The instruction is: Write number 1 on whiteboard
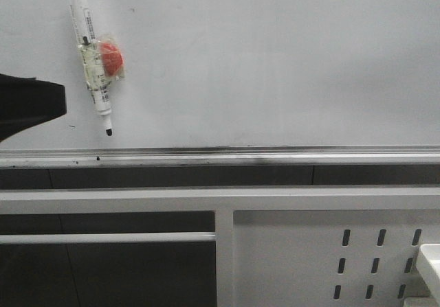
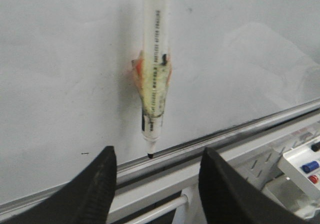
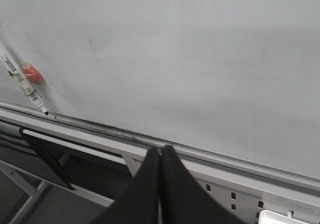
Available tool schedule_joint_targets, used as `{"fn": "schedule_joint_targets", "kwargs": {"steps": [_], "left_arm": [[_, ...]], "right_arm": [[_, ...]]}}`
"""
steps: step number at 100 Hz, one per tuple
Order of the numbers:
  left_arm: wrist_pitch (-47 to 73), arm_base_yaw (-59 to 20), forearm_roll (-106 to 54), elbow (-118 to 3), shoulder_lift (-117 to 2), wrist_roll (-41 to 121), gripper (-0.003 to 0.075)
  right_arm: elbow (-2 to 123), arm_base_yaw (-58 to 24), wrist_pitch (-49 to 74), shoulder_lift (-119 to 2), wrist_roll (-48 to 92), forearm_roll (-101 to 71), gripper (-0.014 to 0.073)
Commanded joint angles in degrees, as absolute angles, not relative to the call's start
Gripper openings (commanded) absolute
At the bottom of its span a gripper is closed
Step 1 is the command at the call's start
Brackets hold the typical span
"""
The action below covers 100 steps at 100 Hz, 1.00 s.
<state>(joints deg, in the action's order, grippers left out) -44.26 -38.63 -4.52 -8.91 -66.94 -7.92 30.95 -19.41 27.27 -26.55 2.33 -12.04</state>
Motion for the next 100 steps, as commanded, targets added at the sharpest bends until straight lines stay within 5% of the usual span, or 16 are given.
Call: {"fn": "schedule_joint_targets", "kwargs": {"steps": [1, 27, 80, 90, 100], "left_arm": [[-57.8, -39.2, -5.8, -10.3, -72.7, -8.5, 0.0338], [-78.0, -39.2, -5.6, -11.7, -88.4, -15.9, 0.0338], [-78.0, -39.2, -5.1, -16.8, -90.6, -15.9, 0.0327], [-78.0, -39.2, -5.2, -16.8, -90.6, -15.9, 0.0227], [-78.0, -39.2, -5.2, -16.8, -90.5, -15.9, 0.0017]], "right_arm": [[32.8, -19.3, 22.4, -27.4, 3.0, -12.2, -0.0069], [32.8, -19.3, 22.4, -27.4, 3.0, -12.2, -0.0069], [32.8, -19.3, 22.5, -27.4, 3.0, -12.3, -0.0069], [32.8, -19.3, 23.0, -27.4, 3.0, -12.3, -0.0069], [32.8, -19.3, 23.4, -27.4, 3.0, -12.3, -0.0069]]}}
